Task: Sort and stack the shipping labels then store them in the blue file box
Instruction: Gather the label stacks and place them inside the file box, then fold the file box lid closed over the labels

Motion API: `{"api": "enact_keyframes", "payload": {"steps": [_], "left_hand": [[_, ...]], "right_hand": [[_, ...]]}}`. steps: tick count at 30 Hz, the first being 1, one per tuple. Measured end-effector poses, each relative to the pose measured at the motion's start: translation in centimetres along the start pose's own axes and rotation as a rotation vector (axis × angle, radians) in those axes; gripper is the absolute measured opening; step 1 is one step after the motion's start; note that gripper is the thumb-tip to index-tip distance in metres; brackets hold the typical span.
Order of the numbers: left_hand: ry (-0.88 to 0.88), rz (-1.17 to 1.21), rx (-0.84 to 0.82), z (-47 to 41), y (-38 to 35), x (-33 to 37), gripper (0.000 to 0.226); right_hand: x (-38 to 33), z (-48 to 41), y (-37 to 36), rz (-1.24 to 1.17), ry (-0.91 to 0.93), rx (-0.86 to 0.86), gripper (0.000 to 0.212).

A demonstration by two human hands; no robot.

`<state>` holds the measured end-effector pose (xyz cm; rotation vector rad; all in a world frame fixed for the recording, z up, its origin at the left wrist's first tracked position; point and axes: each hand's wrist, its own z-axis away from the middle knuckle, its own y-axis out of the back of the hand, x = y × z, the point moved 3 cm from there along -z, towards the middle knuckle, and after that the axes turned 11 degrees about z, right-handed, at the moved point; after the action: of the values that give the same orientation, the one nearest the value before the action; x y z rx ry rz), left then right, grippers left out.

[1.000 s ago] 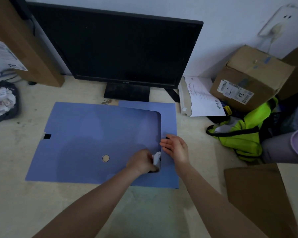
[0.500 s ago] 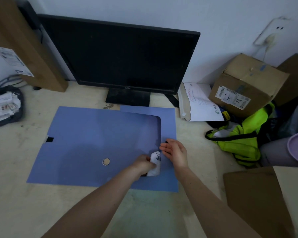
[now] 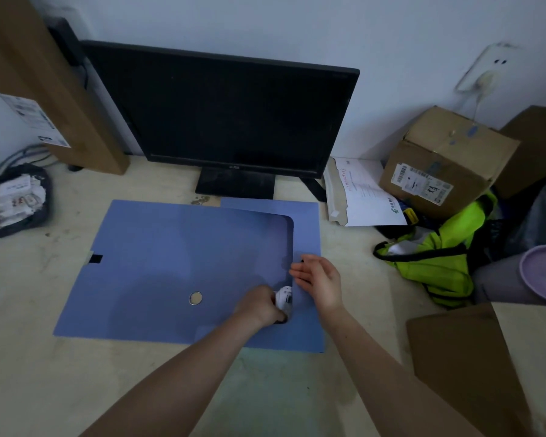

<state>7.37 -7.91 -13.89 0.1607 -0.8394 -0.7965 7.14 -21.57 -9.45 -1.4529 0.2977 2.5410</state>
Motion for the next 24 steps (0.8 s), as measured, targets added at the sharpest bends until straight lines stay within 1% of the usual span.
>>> {"api": "enact_keyframes", "payload": {"steps": [3,4,6,7,10,11,12,14,16,21,24], "left_hand": [[-0.029,0.05,0.053,1.3,0.7,0.3,0.028],[-0.036,0.075,0.066,1.7,1.0,0.3,0.025],[-0.046,0.13,0.105,2.5,2.1,-0.1,0.011],[-0.054,0.184,0.13,2.7,2.7,-0.5,0.012],[-0.038,0.396,0.235,3.4,5.5,-2.4,0.049],[-0.027,0.486,0.27,3.9,6.8,-3.2,0.058],[-0.013,0.567,0.304,4.8,8.0,-3.7,0.062],[-0.002,0.718,0.387,6.3,10.8,-5.3,0.052],[0.009,0.81,0.455,7.2,13.7,-7.7,0.04],[0.117,0.813,0.532,7.9,20.7,-15.6,0.054],[0.162,0.777,0.525,8.2,24.4,-19.5,0.058]], "right_hand": [[-0.6,1.4,-0.3,-0.009,0.015,-0.018,0.012],[-0.6,1.9,-0.5,-0.008,0.018,-0.021,0.012],[-0.8,2.8,-1.1,-0.001,0.03,-0.033,0.012],[-0.8,3.2,-1.6,0.001,0.034,-0.038,0.011],[-0.8,4.2,-3.8,0.005,0.039,-0.047,0.011],[-0.8,4.6,-5.1,0.013,0.039,-0.064,0.014],[-0.8,4.9,-6.3,0.027,0.039,-0.086,0.017],[-0.8,5.4,-9.5,0.079,0.048,-0.138,0.024],[-0.8,5.8,-12.8,0.118,0.059,-0.174,0.028],[-0.1,7.0,-22.4,0.179,0.035,-0.238,0.03],[0.9,7.5,-27.8,0.228,0.005,-0.287,0.028]]}}
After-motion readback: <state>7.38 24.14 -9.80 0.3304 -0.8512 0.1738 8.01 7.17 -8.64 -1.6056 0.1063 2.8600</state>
